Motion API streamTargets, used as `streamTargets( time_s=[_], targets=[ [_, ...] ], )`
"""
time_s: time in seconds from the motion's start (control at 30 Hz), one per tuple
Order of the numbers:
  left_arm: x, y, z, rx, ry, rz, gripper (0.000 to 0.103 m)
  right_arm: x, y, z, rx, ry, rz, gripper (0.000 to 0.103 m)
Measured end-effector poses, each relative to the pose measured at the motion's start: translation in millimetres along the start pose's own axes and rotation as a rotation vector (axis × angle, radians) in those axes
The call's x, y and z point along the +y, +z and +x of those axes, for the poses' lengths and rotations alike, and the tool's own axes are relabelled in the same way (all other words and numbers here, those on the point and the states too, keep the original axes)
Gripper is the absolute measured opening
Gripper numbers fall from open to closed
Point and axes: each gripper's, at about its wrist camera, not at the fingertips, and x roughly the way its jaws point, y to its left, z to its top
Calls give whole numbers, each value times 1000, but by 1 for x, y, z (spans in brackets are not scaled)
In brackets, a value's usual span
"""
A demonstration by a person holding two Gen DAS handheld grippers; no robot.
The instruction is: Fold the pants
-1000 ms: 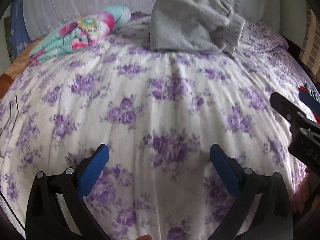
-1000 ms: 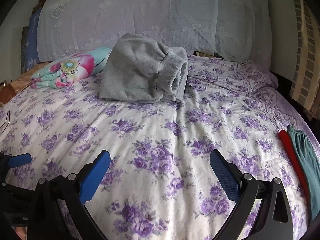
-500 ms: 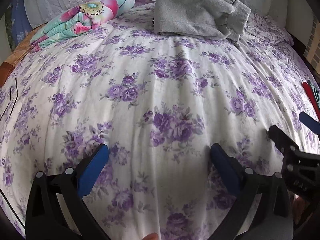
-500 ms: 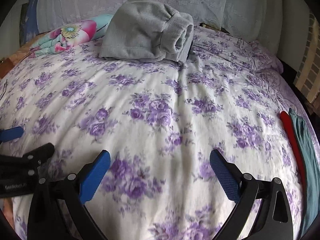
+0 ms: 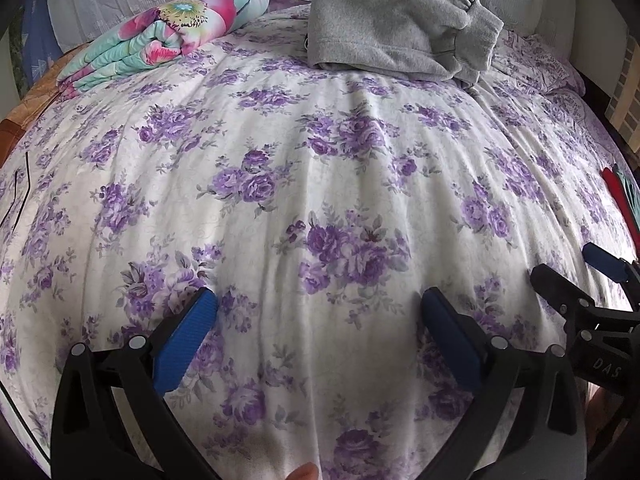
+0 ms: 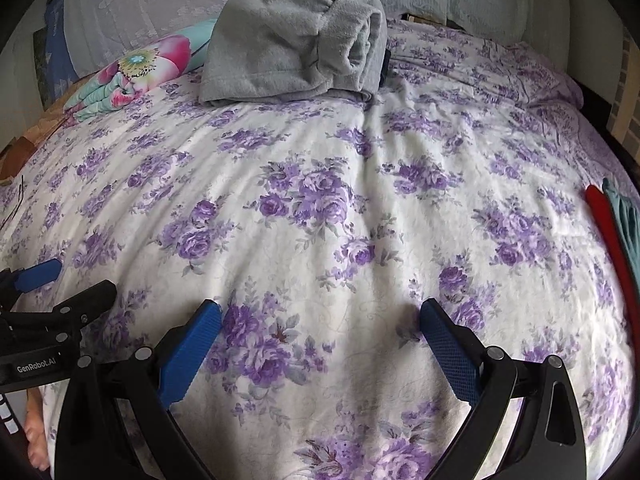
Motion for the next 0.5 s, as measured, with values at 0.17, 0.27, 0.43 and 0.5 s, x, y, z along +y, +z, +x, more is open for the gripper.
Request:
streamTargets(
  time_s=[0.17,0.27,0.43,0.5],
  targets=[
    [1,1,0,0,-4,2,99,-6,-2,1,12,26,23,100],
    [0,1,0,2,-1,9,99,-5,-5,-1,12,21,17,100],
    [-1,-2,-2,3,-3,9,99,-4,-7,-3,13,20,18,100],
    [0,-2,-3,1,-9,6,99,-4,-7,-4,10,23,18,100]
  ],
)
